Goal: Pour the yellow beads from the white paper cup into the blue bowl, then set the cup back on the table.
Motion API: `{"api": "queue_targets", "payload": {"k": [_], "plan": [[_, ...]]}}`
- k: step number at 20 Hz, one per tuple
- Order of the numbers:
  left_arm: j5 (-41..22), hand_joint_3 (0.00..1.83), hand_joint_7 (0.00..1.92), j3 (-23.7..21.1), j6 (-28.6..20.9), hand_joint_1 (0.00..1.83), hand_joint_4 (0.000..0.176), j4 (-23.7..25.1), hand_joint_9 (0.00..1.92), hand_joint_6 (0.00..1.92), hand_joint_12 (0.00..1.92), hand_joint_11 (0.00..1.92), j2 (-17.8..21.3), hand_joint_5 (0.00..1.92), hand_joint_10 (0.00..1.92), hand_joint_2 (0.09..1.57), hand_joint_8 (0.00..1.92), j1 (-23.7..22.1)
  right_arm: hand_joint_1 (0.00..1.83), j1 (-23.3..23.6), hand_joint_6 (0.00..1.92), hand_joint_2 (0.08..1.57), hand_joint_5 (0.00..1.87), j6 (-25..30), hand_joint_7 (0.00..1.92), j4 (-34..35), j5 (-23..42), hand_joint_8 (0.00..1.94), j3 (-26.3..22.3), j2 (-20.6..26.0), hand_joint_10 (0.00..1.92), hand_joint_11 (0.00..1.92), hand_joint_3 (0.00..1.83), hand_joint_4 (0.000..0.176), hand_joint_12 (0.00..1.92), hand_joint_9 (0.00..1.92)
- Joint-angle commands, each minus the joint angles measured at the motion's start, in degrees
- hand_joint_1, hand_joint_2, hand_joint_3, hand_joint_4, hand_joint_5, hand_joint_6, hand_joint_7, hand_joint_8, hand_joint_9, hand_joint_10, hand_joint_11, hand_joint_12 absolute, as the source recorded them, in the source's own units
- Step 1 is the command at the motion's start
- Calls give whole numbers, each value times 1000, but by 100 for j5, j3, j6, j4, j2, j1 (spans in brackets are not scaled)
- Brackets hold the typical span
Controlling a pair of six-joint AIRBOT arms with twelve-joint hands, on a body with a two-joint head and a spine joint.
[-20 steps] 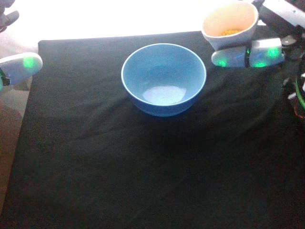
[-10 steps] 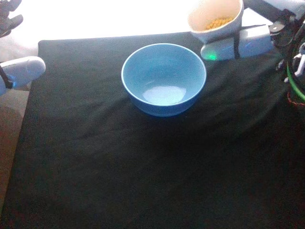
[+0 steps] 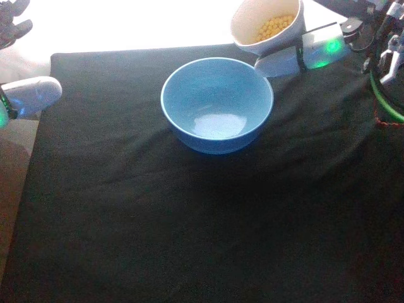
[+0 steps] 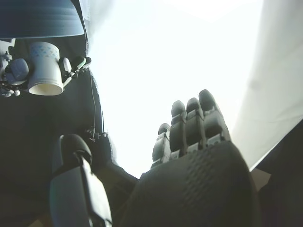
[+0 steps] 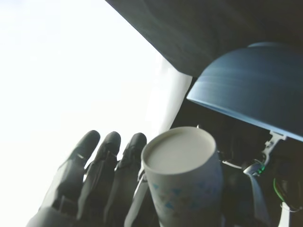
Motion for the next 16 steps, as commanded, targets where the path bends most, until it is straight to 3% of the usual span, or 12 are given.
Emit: {"api": "queue_targets", "payload": {"k": [1,2,3,6,9,10,11,13,15,16], "plan": [[-676,4,225,45,-38,452,142,-69,135,0,410,0,4,0,0,909,0,-35,1058,132,732,1048,1123,0,936,244,545,30,-20,59,8,0,0,176,723,501],[-674,2,211,45,-38,438,147,-66,133,0,472,0,5,0,1,910,3,-35,1058,148,721,1046,1129,-4,955,197,518,27,-27,59,5,0,0,176,694,497],[-670,1,215,45,-38,444,140,-57,131,0,510,0,5,0,0,911,3,-36,1063,194,691,1038,1146,-8,979,87,460,15,-38,62,2,0,0,176,676,497],[-648,0,219,45,-39,443,151,-31,129,0,547,0,10,0,0,901,1,-41,1067,366,670,1034,1158,-29,976,-257,267,7,-76,75,2,0,0,176,753,510],[-616,0,212,45,-39,449,158,8,137,0,565,0,16,0,2,902,1,-70,1058,715,700,1040,1140,-329,838,-714,-93,1,-320,233,3,0,0,176,948,467],[-604,0,215,45,-39,455,155,22,140,0,581,0,17,0,2,904,1,-81,1059,793,697,1040,1142,-436,921,-781,-158,18,-397,283,7,0,0,176,889,488],[-586,0,219,48,-39,458,162,35,147,0,586,0,17,1,5,903,2,-93,1069,844,642,1029,1174,-456,873,-870,-219,5,-424,311,4,0,0,176,825,451],[-556,0,221,57,-38,467,168,64,149,2,590,0,18,6,5,901,2,-109,1071,885,641,1029,1174,-488,1047,-1021,-330,21,-426,315,3,0,0,176,500,471],[-544,0,214,61,-38,471,162,72,136,3,543,0,13,2,7,892,3,-114,1068,906,664,1034,1160,-489,1082,-1147,-397,10,-427,320,2,0,1,176,281,480],[-537,0,203,61,-38,463,160,79,122,0,464,0,14,0,2,888,3,-114,1069,921,660,1033,1163,-494,972,-1212,-454,1,-428,320,1,0,0,176,201,476]]}}
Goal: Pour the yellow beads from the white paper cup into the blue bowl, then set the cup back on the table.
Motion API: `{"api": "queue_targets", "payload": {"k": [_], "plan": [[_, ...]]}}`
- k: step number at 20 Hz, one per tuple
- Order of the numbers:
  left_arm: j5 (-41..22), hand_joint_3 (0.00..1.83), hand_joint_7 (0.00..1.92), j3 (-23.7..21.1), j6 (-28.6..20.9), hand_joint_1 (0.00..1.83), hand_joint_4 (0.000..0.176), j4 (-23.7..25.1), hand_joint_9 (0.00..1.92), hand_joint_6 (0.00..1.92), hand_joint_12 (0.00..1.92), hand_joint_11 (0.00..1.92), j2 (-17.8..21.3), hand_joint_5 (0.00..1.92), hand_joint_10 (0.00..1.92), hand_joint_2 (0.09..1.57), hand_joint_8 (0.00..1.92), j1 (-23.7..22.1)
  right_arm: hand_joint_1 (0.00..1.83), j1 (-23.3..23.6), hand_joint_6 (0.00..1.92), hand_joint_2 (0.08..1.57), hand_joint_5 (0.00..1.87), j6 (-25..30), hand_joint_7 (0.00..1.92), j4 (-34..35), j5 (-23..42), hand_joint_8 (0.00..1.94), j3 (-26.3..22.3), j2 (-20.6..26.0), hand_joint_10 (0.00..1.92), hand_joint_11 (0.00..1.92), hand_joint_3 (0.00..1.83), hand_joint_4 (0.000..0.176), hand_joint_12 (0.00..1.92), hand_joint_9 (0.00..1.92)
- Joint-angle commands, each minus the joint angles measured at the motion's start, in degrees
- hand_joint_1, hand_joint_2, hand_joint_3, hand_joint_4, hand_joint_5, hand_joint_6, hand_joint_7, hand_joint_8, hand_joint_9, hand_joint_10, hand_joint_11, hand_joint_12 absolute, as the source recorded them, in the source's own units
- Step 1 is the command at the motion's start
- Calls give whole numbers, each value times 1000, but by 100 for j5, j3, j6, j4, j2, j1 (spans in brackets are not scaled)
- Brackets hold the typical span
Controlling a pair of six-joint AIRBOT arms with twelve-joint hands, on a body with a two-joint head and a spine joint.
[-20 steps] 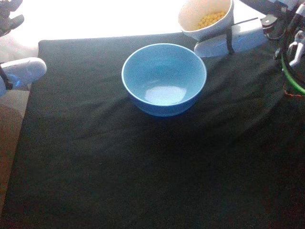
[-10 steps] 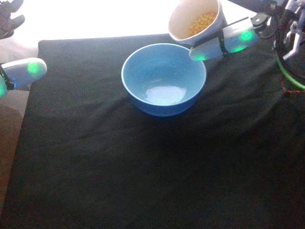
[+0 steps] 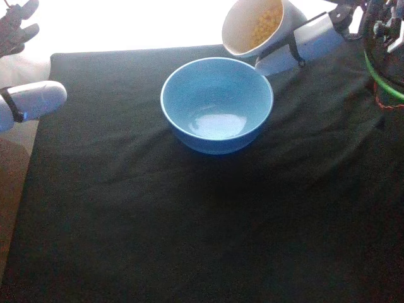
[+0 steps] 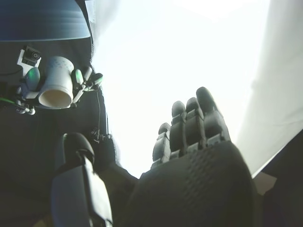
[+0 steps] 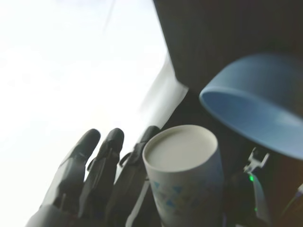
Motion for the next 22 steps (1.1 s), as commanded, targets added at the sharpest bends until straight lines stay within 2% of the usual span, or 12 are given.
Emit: {"api": "queue_targets", "payload": {"k": [1,6,7,8,9,12,13,14,15,16,17,22], "plan": [[-673,0,209,54,-36,481,164,-58,118,2,370,0,19,10,1,858,3,-63,1053,137,742,1050,1114,-5,1028,251,449,10,-1,56,2,0,4,176,127,489],[-607,0,205,56,-36,514,145,5,109,1,400,0,27,14,2,837,0,-92,1033,194,847,1078,1053,-37,1098,-40,261,34,-43,81,9,0,0,176,86,542],[-601,1,201,56,-36,517,144,13,110,0,404,0,30,12,2,841,0,-98,1202,233,643,1044,1139,-38,1190,-102,230,542,-59,91,3,0,0,59,18,576],[-590,2,199,56,-36,529,149,31,108,2,404,0,33,16,1,844,0,-110,1238,333,716,1042,1089,-44,1235,-268,155,604,-105,110,0,0,3,6,3,562],[-578,5,178,56,-36,533,157,46,101,0,401,0,34,12,0,853,0,-122,1247,420,771,1044,1056,-134,1262,-405,39,583,-184,155,0,0,3,0,0,544],[-524,0,192,56,-36,526,175,104,116,5,420,0,34,22,4,840,5,-169,1233,693,678,1052,1116,-496,1152,-758,-255,778,-478,274,0,0,6,37,0,462],[-511,0,203,59,-36,533,176,117,118,9,418,0,33,33,4,835,9,-176,1235,739,704,1051,1098,-498,1172,-866,-300,751,-494,276,6,0,4,26,0,472],[-498,0,211,61,-36,530,176,127,123,11,420,0,33,41,6,839,11,-179,1051,756,906,1093,1007,-498,1122,-938,-332,325,-501,276,1,0,10,146,0,452],[-480,0,217,65,-36,519,176,143,131,6,454,0,32,40,6,845,7,-188,1192,771,860,1069,1051,-498,1184,-1016,-373,550,-515,276,0,0,0,77,0,458],[-474,0,233,65,-36,520,176,151,138,3,448,0,32,44,5,841,6,-191,1222,776,831,1060,1071,-498,1192,-1056,-393,609,-523,276,3,0,0,64,0,466],[-463,0,232,65,-36,526,176,163,142,3,445,0,33,47,5,840,3,-198,1060,783,884,1083,1032,-498,1131,-1123,-425,251,-539,276,2,0,3,154,0,458],[-407,5,243,74,-35,540,176,210,177,1,563,0,30,55,4,838,0,-231,1004,816,952,1106,989,-498,1099,-1416,-559,3,-600,276,4,0,4,176,0,466]]}}
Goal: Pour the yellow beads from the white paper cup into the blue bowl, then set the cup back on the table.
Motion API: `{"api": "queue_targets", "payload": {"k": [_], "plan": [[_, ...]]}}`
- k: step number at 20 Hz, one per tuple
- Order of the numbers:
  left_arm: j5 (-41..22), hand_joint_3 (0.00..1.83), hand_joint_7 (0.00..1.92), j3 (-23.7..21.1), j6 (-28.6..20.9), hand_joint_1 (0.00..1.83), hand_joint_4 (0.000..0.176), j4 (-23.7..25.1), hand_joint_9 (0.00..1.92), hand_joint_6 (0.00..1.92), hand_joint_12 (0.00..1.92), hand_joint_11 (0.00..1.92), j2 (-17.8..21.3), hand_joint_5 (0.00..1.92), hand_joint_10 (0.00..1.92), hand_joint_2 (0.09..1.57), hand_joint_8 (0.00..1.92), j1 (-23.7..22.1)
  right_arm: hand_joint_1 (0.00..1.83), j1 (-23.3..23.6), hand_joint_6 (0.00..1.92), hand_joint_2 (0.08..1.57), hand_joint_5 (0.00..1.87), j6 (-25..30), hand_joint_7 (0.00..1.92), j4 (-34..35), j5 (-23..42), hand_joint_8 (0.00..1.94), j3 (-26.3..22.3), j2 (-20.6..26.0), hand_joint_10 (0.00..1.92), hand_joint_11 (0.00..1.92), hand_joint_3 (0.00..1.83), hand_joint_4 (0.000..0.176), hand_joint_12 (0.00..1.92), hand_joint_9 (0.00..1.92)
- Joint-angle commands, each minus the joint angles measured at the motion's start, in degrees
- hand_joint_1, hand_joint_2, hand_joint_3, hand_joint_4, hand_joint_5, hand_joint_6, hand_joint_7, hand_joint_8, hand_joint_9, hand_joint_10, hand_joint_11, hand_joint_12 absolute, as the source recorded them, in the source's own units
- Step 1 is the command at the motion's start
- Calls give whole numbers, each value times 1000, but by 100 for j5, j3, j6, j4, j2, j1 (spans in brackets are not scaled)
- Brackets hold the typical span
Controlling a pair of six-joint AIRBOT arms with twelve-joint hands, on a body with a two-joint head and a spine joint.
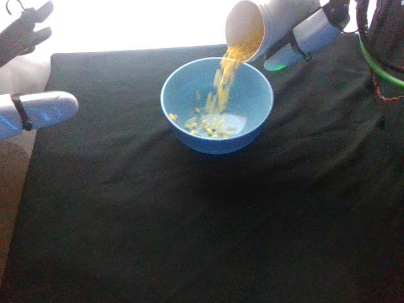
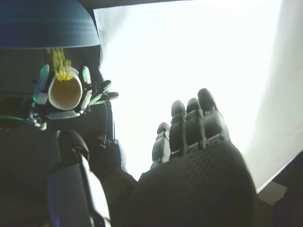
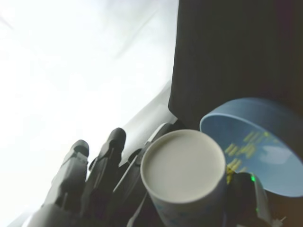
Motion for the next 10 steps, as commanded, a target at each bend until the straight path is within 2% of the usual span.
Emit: {"api": "queue_targets", "payload": {"k": [1,7,8,9,10], "plan": [[-667,3,251,39,-33,536,176,-92,180,0,578,0,29,51,4,841,2,-66,1005,114,961,1108,984,-15,1109,188,329,6,-10,47,6,0,3,176,0,472],[-650,0,223,42,-32,546,176,-78,167,1,551,0,25,51,2,841,0,-77,1028,121,888,1087,1029,-15,1126,88,281,2,-21,47,0,0,0,176,0,495],[-649,1,227,43,-32,549,176,-77,164,2,544,0,24,54,2,843,2,-78,1200,121,887,1054,1093,-15,1180,82,279,386,-26,47,1,0,11,27,0,511],[-649,4,230,43,-32,556,176,-76,160,3,541,0,24,58,0,848,3,-78,1229,121,925,1062,1083,-15,1153,69,277,541,-36,48,0,0,4,2,0,511],[-646,0,229,43,-32,542,176,-75,156,2,516,0,23,60,0,841,1,-78,1234,121,929,1067,1085,-15,1123,61,272,613,-37,48,0,0,1,0,0,510]]}}
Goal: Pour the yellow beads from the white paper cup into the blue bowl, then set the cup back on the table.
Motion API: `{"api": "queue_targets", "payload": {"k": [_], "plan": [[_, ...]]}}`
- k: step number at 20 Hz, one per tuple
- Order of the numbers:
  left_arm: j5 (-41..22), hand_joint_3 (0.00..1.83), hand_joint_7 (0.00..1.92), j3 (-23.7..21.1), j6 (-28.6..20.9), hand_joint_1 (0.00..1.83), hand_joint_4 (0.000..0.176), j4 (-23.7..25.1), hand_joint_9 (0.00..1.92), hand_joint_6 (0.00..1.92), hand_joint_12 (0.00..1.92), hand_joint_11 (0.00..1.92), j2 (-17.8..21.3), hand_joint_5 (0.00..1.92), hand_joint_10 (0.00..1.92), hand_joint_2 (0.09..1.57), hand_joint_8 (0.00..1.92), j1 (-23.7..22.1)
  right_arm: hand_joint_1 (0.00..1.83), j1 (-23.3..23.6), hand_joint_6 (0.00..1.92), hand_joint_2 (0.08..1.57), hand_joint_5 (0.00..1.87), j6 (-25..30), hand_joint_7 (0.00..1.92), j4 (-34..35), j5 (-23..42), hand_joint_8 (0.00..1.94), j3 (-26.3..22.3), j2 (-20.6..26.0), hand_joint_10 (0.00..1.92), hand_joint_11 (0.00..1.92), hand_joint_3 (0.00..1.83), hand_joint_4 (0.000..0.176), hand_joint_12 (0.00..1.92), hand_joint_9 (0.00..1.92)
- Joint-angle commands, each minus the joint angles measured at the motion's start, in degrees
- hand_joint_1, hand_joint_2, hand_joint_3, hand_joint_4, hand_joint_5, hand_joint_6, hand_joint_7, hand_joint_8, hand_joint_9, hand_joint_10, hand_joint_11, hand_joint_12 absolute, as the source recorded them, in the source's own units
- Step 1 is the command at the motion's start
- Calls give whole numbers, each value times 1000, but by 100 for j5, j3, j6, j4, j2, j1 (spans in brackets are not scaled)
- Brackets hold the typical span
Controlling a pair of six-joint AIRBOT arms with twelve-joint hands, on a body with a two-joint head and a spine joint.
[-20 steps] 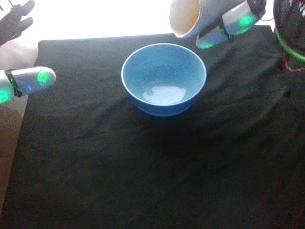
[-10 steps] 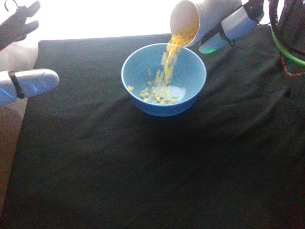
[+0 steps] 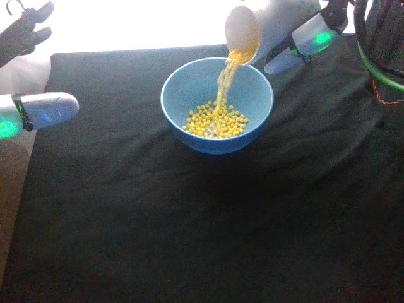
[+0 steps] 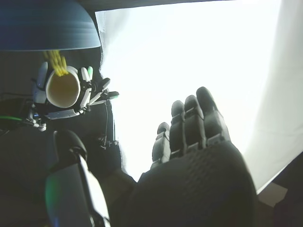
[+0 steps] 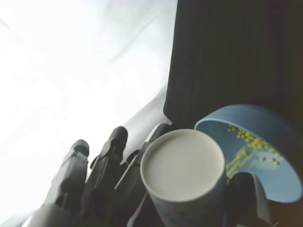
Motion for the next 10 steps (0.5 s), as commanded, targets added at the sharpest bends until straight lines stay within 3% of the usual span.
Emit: {"api": "queue_targets", "payload": {"k": [1,2,6,7,8,9,10], "plan": [[-693,2,227,43,-34,540,176,-79,156,3,510,0,21,63,1,843,0,-54,1063,118,913,1088,1030,-15,1075,205,318,243,-9,48,0,0,1,139,0,492],[-691,1,231,44,-34,542,176,-78,161,1,524,0,15,62,2,846,1,-55,1035,118,884,1085,1035,-15,1105,196,315,82,-15,49,1,0,1,169,0,493],[-672,0,233,50,-33,541,176,-66,160,0,536,0,14,59,2,843,1,-62,1022,118,898,1091,1023,-15,1143,146,276,7,-16,49,2,0,2,176,0,487],[-674,0,229,51,-33,544,176,-66,159,0,528,0,14,57,2,845,0,-62,1192,118,893,1061,1064,-15,1205,144,271,392,-16,49,2,0,0,67,0,509],[-678,1,224,51,-33,545,176,-66,153,0,495,0,14,55,2,846,1,-62,1223,118,923,1062,1063,-15,1176,144,270,537,-16,49,1,0,4,37,0,522],[-677,0,223,51,-33,547,176,-66,152,0,508,0,13,56,1,847,1,-62,1224,118,956,1073,1037,-15,1151,142,270,617,-16,49,4,0,0,39,0,505],[-674,0,222,52,-33,544,174,-66,155,0,512,0,13,55,2,844,0,-68,1063,118,913,1089,1023,-15,1112,135,270,241,-16,48,5,0,0,149,0,518]]}}
